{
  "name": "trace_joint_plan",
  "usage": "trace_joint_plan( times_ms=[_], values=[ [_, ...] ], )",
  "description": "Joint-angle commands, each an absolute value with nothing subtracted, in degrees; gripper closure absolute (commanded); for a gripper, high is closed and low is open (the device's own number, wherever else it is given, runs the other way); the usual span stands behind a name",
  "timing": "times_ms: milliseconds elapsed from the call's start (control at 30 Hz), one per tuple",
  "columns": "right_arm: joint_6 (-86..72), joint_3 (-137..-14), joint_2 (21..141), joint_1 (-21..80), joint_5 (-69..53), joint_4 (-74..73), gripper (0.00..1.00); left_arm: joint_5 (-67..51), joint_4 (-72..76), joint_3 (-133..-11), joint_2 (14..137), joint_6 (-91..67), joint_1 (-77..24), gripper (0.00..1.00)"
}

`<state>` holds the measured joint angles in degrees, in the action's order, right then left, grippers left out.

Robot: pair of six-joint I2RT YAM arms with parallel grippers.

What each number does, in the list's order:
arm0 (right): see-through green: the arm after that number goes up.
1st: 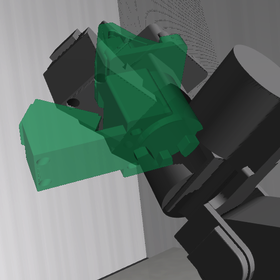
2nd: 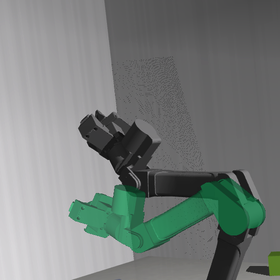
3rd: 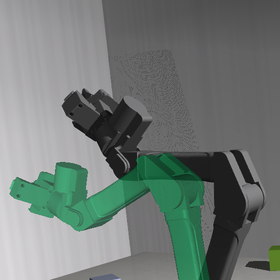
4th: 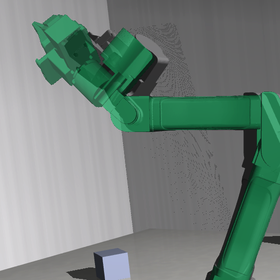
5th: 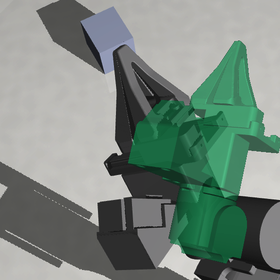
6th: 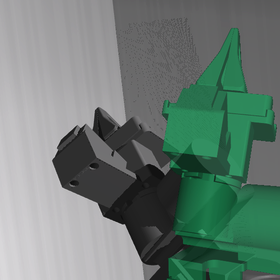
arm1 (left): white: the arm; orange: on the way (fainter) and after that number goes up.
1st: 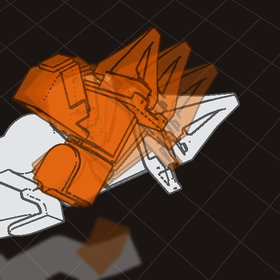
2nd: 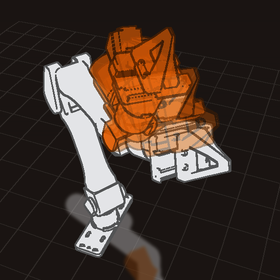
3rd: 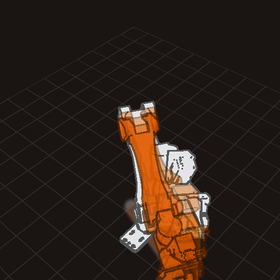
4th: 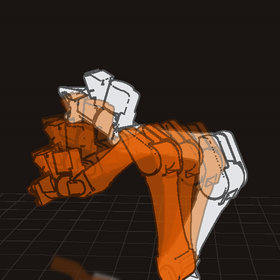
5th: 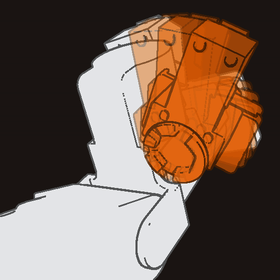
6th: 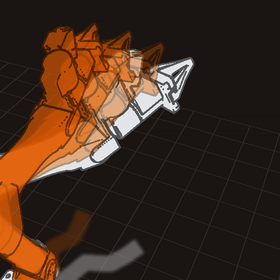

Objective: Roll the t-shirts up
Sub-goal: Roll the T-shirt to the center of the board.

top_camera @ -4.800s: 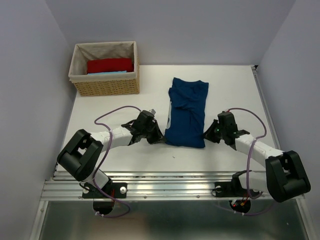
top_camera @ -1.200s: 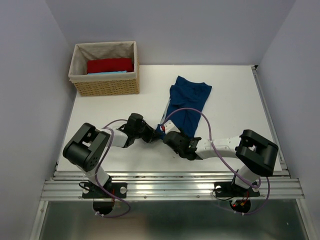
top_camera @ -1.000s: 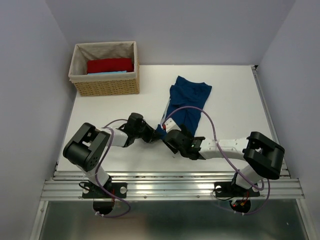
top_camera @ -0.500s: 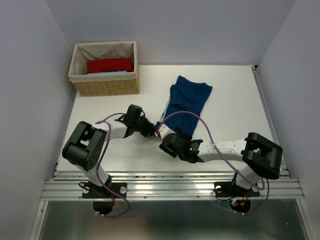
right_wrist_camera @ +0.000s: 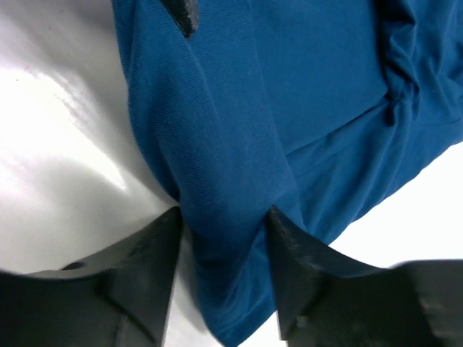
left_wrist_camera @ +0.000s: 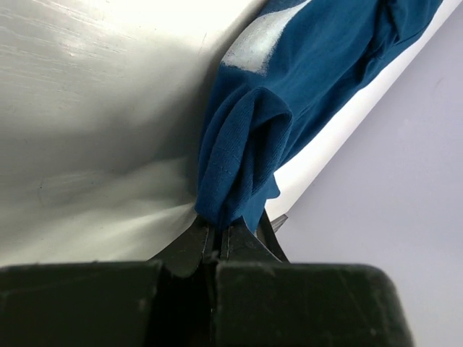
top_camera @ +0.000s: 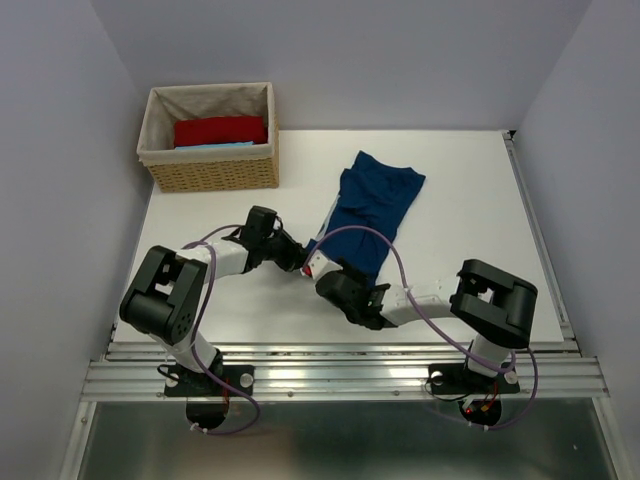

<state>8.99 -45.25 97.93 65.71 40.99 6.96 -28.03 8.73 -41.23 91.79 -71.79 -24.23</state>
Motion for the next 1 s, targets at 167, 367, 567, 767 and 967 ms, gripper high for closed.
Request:
trace_joint_plan(
  times_ms=[167,367,567,767,967],
  values=[
    [14.9,-43.3,99.5,66.3,46.3,21.8,0.63,-30.5,10.0,-40.1,89.6,-70.8,-23.3,1.00],
    [14.9,-43.1,99.1,66.3,44.3,22.3,0.89,-30.8,11.7,-39.3,89.4,-70.9,-23.2,1.00],
    [10.6,-46.0,96.2,66.3,36.0,14.3,0.99,-30.9,14.3,-38.7,88.8,-69.3,-22.8,0.85],
    [6.9,-48.3,94.7,66.3,29.5,7.6,0.99,-29.3,14.5,-37.9,85.7,-68.8,-22.8,0.23],
    [1.9,-49.7,93.3,63.0,20.5,4.2,0.99,-26.8,10.6,-38.1,80.6,-66.9,-22.2,0.10]
  ],
)
